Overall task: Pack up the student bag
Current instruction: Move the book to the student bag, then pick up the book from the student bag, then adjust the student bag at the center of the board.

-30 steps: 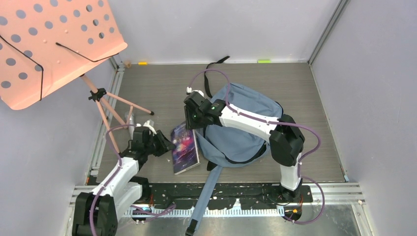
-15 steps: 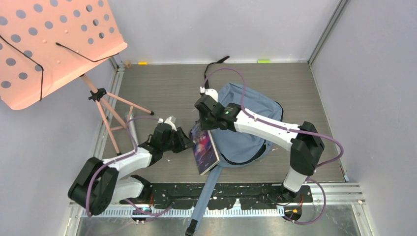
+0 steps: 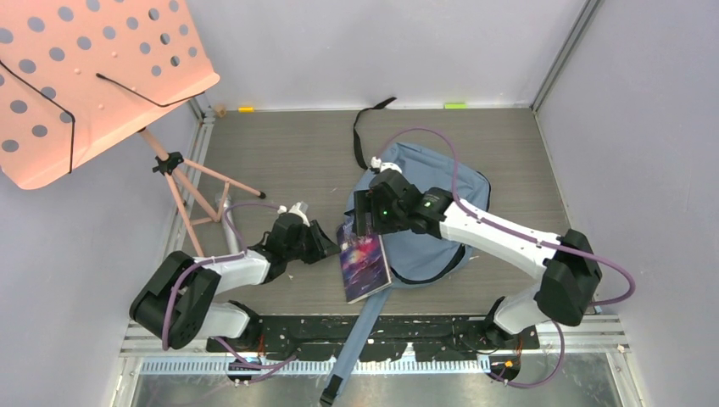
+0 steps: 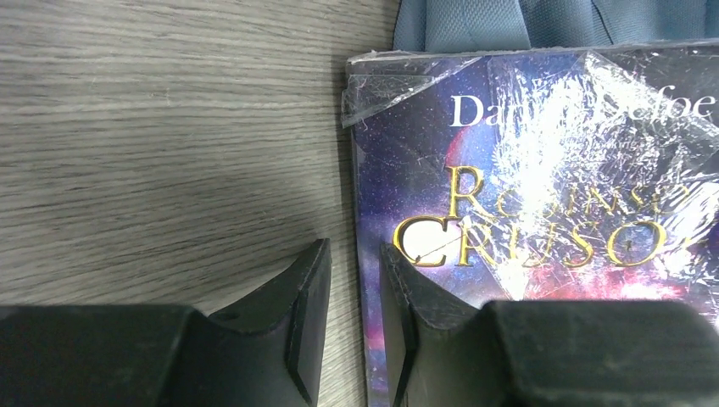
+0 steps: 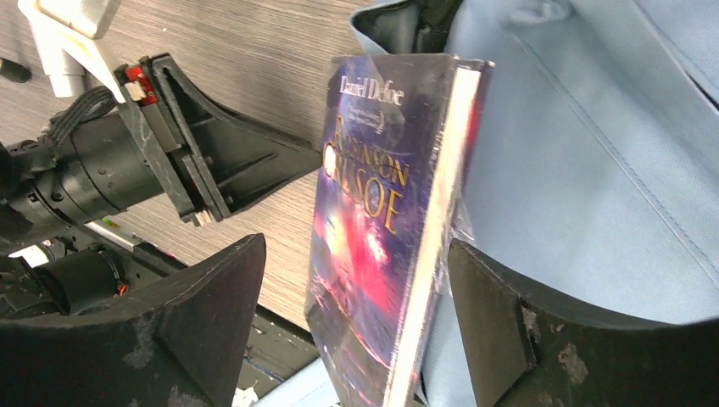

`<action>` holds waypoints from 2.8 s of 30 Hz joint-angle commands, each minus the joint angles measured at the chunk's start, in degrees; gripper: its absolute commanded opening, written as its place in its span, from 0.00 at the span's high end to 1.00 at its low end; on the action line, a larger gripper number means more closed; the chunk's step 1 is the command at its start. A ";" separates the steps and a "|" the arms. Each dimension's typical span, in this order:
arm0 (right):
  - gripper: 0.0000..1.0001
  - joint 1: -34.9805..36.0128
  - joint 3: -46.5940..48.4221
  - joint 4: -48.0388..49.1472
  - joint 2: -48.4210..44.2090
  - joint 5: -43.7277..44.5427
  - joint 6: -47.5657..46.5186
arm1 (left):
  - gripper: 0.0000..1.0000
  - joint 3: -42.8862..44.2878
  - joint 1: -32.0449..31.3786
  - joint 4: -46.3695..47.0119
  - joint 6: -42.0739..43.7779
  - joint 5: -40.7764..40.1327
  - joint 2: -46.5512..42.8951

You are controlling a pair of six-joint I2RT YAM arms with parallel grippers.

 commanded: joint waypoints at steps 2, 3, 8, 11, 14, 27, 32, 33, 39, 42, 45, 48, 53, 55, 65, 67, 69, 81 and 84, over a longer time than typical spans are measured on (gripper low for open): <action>0.15 -3.96 -6.02 3.77 -6.14 -6.73 1.29 | 0.70 -0.11 -1.05 1.89 -0.27 -1.44 2.22; 0.15 -4.31 -7.41 4.65 -6.39 -7.67 1.65 | 0.70 -0.11 -1.11 1.98 -0.28 -1.44 2.35; 0.15 -4.39 -10.62 5.93 -6.36 -9.93 2.92 | 0.71 0.07 -1.48 2.25 -0.27 -1.53 2.77; 0.18 -4.46 -12.66 7.73 -5.91 -10.66 3.60 | 0.71 -0.10 -1.60 2.34 -0.36 -1.57 2.87; 0.26 -4.44 -13.77 11.18 -5.14 -13.77 4.37 | 0.71 -0.11 -1.69 2.34 -0.36 -1.54 2.74; 0.76 -4.42 -11.84 19.49 1.65 -17.26 6.97 | 0.72 -0.37 -1.84 0.10 0.77 -2.09 -0.94; 0.86 -4.46 -7.47 12.59 -3.08 -12.15 5.61 | 0.57 0.88 -1.86 -5.28 4.80 -2.87 -7.47; 0.88 -4.46 -6.56 10.18 -3.80 -11.48 4.77 | 0.50 1.79 -1.86 -7.45 5.94 -3.27 -9.28; 0.89 -4.50 2.02 -0.11 -10.38 -5.80 1.07 | 0.22 8.90 -1.77 -23.01 11.91 -7.71 -20.45; 0.90 -4.54 6.18 -3.90 -13.54 -1.04 -0.47 | 0.13 11.58 -1.69 -25.57 13.72 -8.98 -23.38; 0.92 -5.20 10.24 -9.41 -15.38 5.16 -3.44 | 0.10 15.11 -1.69 -25.98 15.48 -8.54 -21.05; 0.97 -7.46 13.13 -14.82 -16.24 11.32 -6.33 | 0.09 20.00 -1.60 -26.39 17.26 -6.94 -13.45; 0.99 -17.14 15.91 -22.86 -17.68 14.97 -9.36 | 0.08 27.64 -1.45 -23.25 19.35 -3.71 0.17; 1.00 -20.39 15.60 -24.46 -18.68 16.39 -10.30 | 0.08 30.81 -1.18 -23.51 20.59 -3.65 4.99; 0.99 -25.76 9.05 -30.39 -22.73 30.33 -9.76 | 0.16 43.37 -0.46 -27.35 25.48 -5.52 21.69; 1.00 -26.04 6.95 -31.57 -23.14 32.28 -8.95 | 0.22 42.77 -0.42 -27.31 25.87 -6.86 22.54; 1.00 -26.54 4.59 -31.28 -23.53 31.91 -8.38 | 0.29 41.78 -0.50 -26.79 26.02 -7.68 22.70; 1.00 -27.07 -3.91 -17.20 -15.12 19.87 -7.55 | 1.00 28.49 -0.53 -21.76 23.32 -7.89 16.01; 0.99 -27.07 -4.05 -12.70 -12.60 17.10 -9.12 | 1.00 21.85 -0.63 -19.65 21.24 -6.86 9.67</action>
